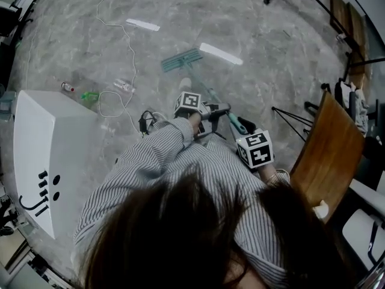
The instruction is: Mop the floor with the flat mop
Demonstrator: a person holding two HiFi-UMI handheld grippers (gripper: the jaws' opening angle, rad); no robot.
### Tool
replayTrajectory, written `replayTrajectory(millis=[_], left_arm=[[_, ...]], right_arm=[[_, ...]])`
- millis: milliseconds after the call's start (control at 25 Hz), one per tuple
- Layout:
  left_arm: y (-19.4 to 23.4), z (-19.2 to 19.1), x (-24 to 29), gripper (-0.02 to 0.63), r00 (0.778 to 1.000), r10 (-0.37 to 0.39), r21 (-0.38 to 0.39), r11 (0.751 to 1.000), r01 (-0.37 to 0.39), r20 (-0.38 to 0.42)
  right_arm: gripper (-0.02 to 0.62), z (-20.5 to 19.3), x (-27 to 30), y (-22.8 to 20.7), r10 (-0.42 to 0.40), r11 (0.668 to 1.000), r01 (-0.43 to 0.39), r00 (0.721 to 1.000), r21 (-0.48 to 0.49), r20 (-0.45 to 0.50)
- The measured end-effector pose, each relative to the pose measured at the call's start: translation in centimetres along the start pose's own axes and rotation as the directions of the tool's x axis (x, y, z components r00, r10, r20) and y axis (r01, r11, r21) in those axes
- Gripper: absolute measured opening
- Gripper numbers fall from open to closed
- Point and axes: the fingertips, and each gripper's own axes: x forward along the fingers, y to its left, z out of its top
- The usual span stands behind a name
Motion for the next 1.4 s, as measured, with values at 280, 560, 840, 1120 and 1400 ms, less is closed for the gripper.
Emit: replayTrajectory(millis=[280, 560, 840, 1120, 1400], left_arm=[[-1.8, 8.0, -1.6, 0.196, 0.998, -0.033, 0.019, 0.999, 0.032, 0.045], [-4.5, 21.0, -5.0, 0.178, 0.996, -0.061, -0.040, 0.997, 0.063, 0.065], [-9.7, 40.1, -13.1, 0.172, 0.978, -0.097, -0.073, 0.991, 0.112, 0.186], [-13.2, 61.2, -21.8, 0.170, 0.947, -0.034, -0.049, 0.997, 0.052, 0.320], [-16.1, 77.8, -27.7, 0.172, 0.919, -0.017, -0.010, 1.000, 0.023, 0.393]], right_arm=[[0.119, 6.0, 5.2, -1.5, 0.022, 0.998, -0.024, 0.999, -0.060, -0.032], [0.118, 16.3, 13.4, -3.4, 0.018, 0.997, -0.026, 0.996, -0.078, -0.092], [0.121, 33.5, 25.9, -3.1, 0.002, 0.995, -0.015, 0.991, -0.095, -0.133], [0.121, 50.4, 40.8, -2.7, -0.037, 0.986, 0.011, 0.988, -0.166, -0.151], [0.120, 63.7, 52.2, -3.7, -0.068, 0.980, 0.035, 0.984, -0.194, -0.167]])
